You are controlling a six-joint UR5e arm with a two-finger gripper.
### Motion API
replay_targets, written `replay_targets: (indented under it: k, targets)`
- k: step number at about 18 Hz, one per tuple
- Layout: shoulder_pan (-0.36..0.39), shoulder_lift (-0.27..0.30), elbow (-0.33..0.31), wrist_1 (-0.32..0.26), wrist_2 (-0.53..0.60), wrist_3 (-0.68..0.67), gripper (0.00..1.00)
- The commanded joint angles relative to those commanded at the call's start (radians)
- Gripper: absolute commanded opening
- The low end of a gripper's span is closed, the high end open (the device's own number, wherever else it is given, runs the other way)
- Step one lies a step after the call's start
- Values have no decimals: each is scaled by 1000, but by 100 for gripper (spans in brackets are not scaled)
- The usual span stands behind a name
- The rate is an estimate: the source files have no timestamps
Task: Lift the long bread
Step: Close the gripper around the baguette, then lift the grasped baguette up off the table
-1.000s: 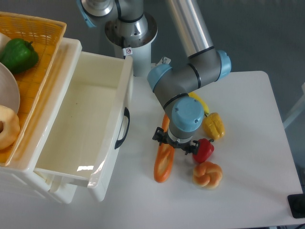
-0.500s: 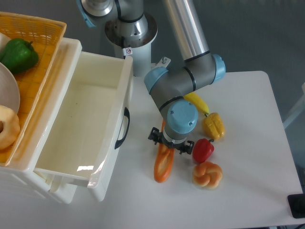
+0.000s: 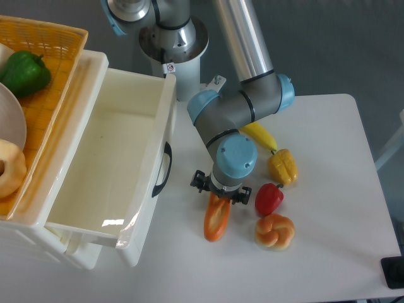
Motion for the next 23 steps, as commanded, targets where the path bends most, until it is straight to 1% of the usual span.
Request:
replay_targets:
  k: [2,8,10,13,15,17,20,21,23]
  targets:
    - [0,-8,0,8,0,0,100]
    - [0,-14,6,8,0,0,100]
    - [0,-15,9,8,0,0,93]
    - [0,-17,9,8,0,0,73]
    - [0,-20,11,8,0,-8,56]
    - [0,-20,14,8,0,-29,38]
    - [0,-18,20,6,0,-37,6]
    - [0,-18,26,5,0,-37,0]
    - [-2,-20,40,2,3,-31,0]
